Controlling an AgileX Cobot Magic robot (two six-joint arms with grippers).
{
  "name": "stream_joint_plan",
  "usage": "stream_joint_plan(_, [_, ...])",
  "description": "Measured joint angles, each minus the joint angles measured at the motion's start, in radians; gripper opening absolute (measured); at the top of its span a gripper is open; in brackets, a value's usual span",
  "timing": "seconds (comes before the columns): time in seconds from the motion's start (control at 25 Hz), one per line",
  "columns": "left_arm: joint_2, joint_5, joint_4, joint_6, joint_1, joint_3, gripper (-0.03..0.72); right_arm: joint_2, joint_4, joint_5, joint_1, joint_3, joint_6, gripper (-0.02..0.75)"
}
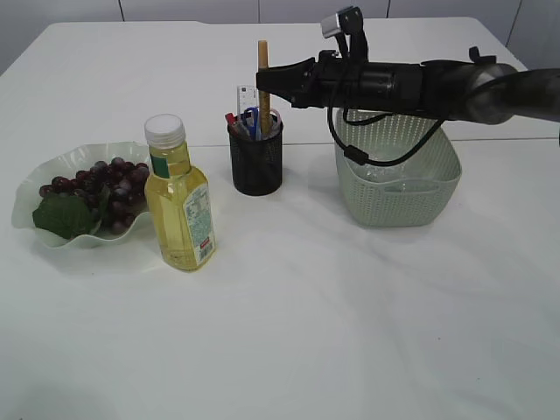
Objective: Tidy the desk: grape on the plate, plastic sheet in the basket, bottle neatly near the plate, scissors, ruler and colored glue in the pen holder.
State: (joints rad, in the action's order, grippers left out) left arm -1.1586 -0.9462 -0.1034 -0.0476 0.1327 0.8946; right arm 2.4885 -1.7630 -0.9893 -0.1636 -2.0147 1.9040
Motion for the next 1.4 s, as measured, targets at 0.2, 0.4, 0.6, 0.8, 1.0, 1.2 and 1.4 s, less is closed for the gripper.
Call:
stream_joint_plan(0.2, [0.000,0.000,0.004,0.000,0.000,0.000,0.433,0.004,0.000,0.019,0.000,0.000,0.016,0.090])
stream_joint_plan(0.4, [0.000,0.000,0.004,0.000,0.000,0.000,0.432,0.004,-0.003,0.027,0.000,0.000,0.034,0.095])
stream_joint_plan(0.6, [0.000,0.000,0.004,0.000,0.000,0.000,0.433,0.011,-0.005,0.028,0.000,0.000,0.036,0.106])
stream_joint_plan(0.8, [0.000,0.000,0.004,0.000,0.000,0.000,0.432,0.023,-0.005,0.030,0.000,0.000,0.036,0.203])
stream_joint_plan(1.0, [0.000,0.000,0.004,0.000,0.000,0.000,0.432,0.023,-0.005,0.030,0.000,0.000,0.037,0.365])
stream_joint_plan(1.2, [0.000,0.000,0.004,0.000,0.000,0.000,0.432,0.018,-0.003,0.046,-0.002,0.000,-0.066,0.387])
stream_joint_plan(1.4, [0.000,0.000,0.004,0.000,0.000,0.000,0.432,-0.070,0.243,0.165,-0.002,0.000,-0.394,0.388])
